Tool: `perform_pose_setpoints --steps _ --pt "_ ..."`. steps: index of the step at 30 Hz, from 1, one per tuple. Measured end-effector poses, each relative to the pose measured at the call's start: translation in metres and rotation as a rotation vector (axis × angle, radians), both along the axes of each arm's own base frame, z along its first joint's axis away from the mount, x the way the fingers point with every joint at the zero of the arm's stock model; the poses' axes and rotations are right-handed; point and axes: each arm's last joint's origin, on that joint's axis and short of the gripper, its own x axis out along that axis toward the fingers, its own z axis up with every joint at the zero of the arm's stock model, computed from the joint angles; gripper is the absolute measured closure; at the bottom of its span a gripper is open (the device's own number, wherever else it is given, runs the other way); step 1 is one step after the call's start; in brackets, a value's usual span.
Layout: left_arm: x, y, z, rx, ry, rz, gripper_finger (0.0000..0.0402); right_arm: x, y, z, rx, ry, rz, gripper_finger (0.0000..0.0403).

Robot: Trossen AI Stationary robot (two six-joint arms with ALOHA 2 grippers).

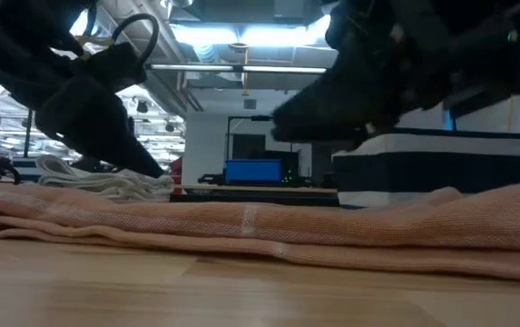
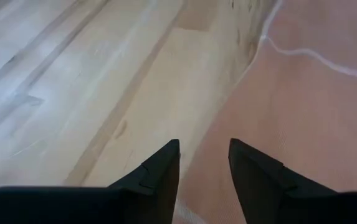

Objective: Fold towel
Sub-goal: Fold the brown towel on the table

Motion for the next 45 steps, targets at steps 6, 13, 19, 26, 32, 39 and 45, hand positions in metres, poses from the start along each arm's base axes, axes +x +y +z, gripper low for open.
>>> perform_pose_setpoints --steps 6,13,19,26,32,39,45 --pt "-0.008 0.001 -0.008 0.025 0.086 0.010 0.0271 -0.018 0.001 -0.019 -0.037 0.259 -0.060 0.0228" --pt "-0.015 0.004 -0.033 0.034 0.221 0.114 0.0271 -0.035 0.006 -0.053 -0.037 0.247 -0.167 0.0228" --pt "-0.014 0.003 -0.041 0.039 0.220 0.157 0.0271 -0.044 0.009 -0.072 -0.024 0.249 -0.204 0.0228" --pt "-0.004 -0.002 -0.022 0.061 0.170 0.058 0.0271 -0.042 0.010 -0.055 0.066 0.224 -0.170 0.0228" --pt "0.006 -0.007 0.014 0.088 0.066 -0.021 0.0271 -0.049 0.012 -0.001 0.275 0.199 -0.092 0.0224" --pt "0.007 -0.008 0.023 0.039 0.027 -0.025 0.0271 -0.077 0.010 0.044 0.740 0.468 0.013 0.0152" --pt "0.008 -0.010 0.016 0.013 0.069 -0.064 0.0271 -0.108 0.041 0.047 0.924 0.602 -0.116 0.0113"
